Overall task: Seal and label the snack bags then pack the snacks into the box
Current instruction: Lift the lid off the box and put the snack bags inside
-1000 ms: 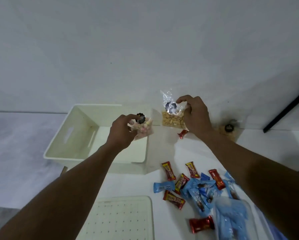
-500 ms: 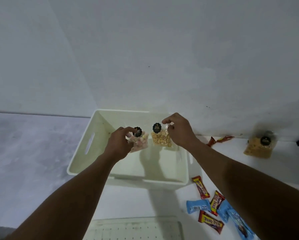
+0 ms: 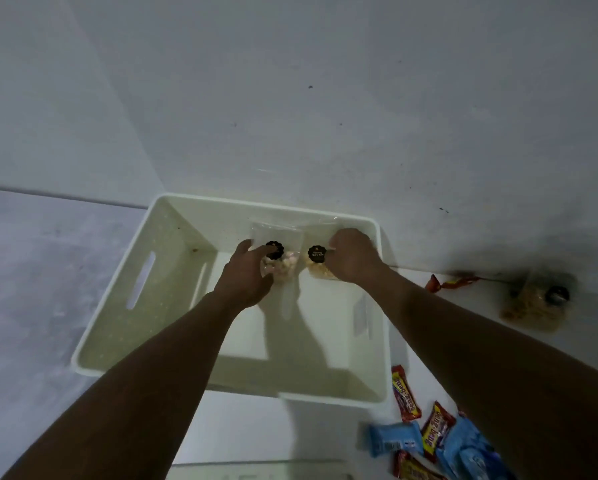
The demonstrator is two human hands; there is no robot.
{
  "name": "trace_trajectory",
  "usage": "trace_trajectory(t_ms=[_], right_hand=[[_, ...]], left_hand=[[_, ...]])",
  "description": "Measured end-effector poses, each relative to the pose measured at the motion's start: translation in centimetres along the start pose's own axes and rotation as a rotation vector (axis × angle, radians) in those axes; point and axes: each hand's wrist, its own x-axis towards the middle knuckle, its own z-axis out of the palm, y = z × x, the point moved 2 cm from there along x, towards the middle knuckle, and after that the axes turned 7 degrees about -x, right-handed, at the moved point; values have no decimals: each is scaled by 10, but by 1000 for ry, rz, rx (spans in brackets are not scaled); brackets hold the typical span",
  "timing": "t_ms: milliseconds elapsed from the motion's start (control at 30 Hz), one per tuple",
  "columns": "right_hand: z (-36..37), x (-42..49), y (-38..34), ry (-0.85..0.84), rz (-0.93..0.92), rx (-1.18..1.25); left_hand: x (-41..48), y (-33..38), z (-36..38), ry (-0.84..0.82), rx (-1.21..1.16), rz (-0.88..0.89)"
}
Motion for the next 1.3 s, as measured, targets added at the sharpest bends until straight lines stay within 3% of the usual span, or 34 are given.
trace_trajectory(t_ms=[300, 567, 800, 900, 1067, 1300], right_hand=[[-27, -41, -2, -3, 67, 95], [-86, -111, 45, 186, 15, 209], [-116, -164, 166, 294, 121, 283], [-116, -178, 231, 303, 223, 375], [-108, -182, 339, 223, 361, 373], [-88, -133, 468, 208, 423, 571]], left_hand=[[-32, 21, -12, -136, 43, -70], [-71, 104, -24, -38, -24, 79], [-94, 220, 10, 158, -27, 385], [-96, 262, 47, 89, -40, 461], [-86, 307, 126, -170, -21, 534], [-31, 343, 247, -289, 5, 394]])
